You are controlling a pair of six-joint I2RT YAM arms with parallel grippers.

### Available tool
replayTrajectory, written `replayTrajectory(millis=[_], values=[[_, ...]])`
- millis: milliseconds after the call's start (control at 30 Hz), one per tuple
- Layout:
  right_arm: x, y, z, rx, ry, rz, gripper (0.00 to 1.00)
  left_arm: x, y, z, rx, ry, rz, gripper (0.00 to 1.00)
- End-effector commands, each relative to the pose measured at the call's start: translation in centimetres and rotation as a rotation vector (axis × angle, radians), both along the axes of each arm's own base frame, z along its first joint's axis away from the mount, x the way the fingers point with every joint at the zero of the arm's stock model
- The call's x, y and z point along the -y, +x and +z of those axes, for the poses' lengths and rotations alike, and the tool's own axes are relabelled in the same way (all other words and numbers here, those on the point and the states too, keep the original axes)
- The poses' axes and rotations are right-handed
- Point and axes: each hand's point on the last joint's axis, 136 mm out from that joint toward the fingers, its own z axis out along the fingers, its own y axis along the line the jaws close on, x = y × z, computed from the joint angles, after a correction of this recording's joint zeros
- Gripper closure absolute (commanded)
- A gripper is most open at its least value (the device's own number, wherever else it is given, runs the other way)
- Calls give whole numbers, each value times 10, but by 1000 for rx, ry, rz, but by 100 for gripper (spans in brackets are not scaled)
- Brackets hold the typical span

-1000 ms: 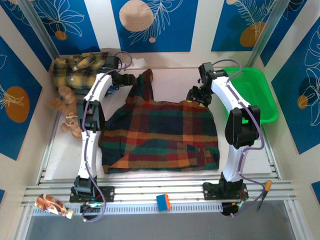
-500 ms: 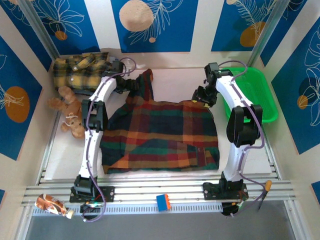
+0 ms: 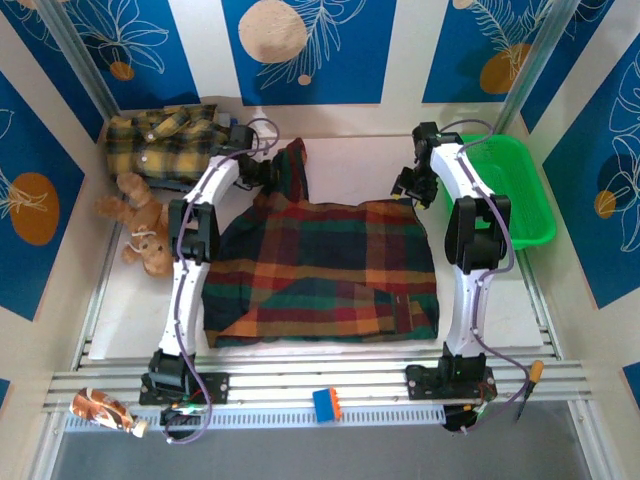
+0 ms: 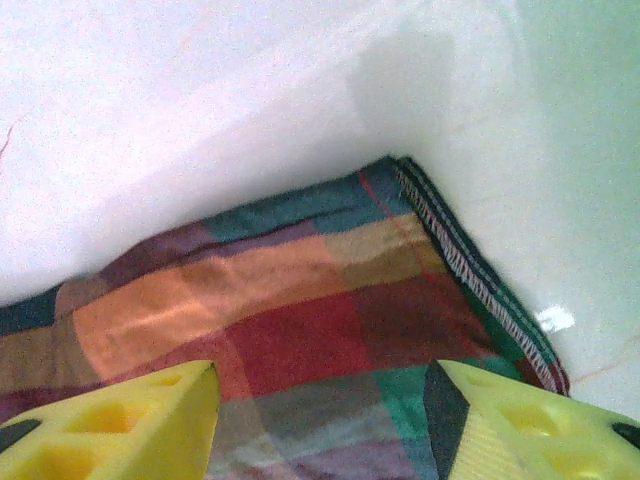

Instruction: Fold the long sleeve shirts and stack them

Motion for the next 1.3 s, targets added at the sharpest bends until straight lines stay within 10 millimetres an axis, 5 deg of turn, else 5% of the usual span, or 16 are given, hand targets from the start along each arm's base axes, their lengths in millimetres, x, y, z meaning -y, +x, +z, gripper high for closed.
replayTrajectory(millis=[0,67,400,833,1100,1267], values=[[10,1,-6,-35,-31,-45,42,17,-19,-12,-62,-15,-61,89],[13,4,-9,-33,-30,-53,42,11,-15,1,-37,-6,-52,100],[12,34,-23,5,-31,11,45,-1,5,107,226,-17,-19,100],[1,35,-48,-42,-48,25,48,-3,-8,121,254,-19,-24,100],[10,42,-48,-22,-103,8,56,0,-10,130,272,-37,-37,100],[7,42,-55,-46,-98,12,70,1,-14,131,272,-45,-45,100]])
